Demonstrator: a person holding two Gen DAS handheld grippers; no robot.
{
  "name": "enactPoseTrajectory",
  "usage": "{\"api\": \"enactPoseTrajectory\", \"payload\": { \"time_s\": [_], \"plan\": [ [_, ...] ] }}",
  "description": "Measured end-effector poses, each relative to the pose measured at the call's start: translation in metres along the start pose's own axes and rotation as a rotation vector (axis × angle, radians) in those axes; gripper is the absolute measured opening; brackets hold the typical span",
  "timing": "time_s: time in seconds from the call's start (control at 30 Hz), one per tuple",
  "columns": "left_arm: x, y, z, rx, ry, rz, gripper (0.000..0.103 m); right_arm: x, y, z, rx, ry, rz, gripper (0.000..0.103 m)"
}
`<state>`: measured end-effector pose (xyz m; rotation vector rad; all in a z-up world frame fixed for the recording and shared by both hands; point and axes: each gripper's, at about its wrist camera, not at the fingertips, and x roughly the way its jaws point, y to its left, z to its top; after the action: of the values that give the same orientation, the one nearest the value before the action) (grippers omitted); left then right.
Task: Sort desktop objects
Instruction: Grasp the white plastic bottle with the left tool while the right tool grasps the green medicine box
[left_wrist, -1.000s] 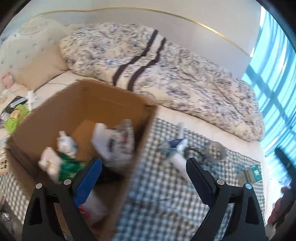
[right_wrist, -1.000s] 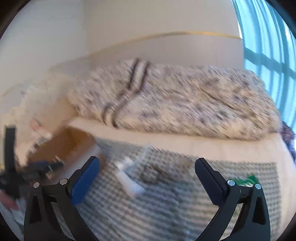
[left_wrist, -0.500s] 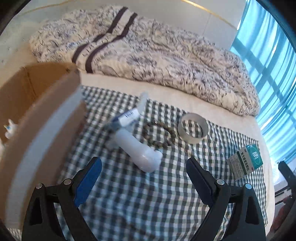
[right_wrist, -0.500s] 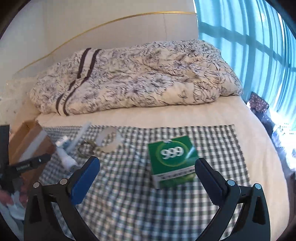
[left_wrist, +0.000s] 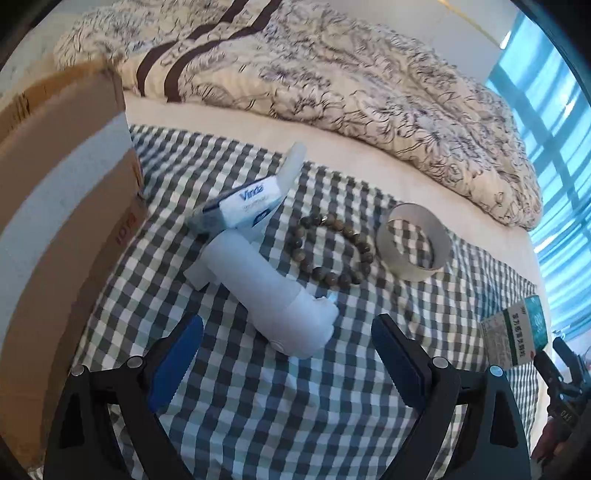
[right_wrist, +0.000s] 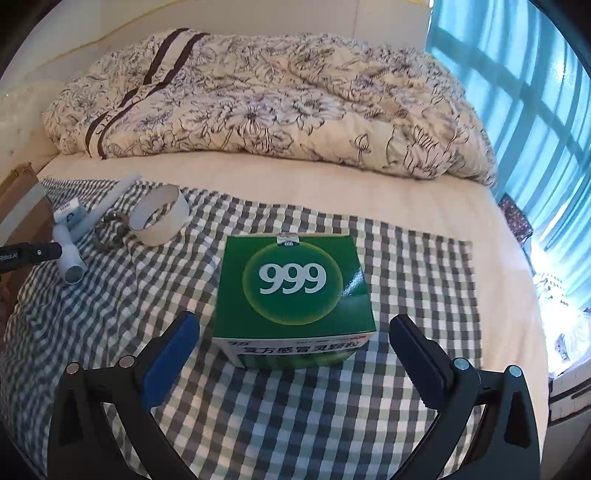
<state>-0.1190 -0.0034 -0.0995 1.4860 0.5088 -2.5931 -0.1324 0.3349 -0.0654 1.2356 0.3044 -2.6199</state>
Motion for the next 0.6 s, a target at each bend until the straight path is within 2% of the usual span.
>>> {"api": "enactPoseTrajectory", "payload": {
  "time_s": [0.27, 0.47, 0.6],
  "plan": [
    [0.020, -0.001, 0.004, -0.002, 0.037, -0.004, 0.095, 0.025, -0.006, 0.003, 0.017, 0.017, 0.031, 0.103],
    [0.039, -0.002, 0.008, -0.025, 0.056, 0.013, 0.095, 0.040, 0.002, -0.001, 0.032, 0.017, 0.010, 0.103],
    [0.049, 0.003, 0.013, -0.077, 0.042, 0.033, 0.095, 0.040, 0.011, -0.005, 0.027, 0.002, -0.018, 0.095]
  ]
}}
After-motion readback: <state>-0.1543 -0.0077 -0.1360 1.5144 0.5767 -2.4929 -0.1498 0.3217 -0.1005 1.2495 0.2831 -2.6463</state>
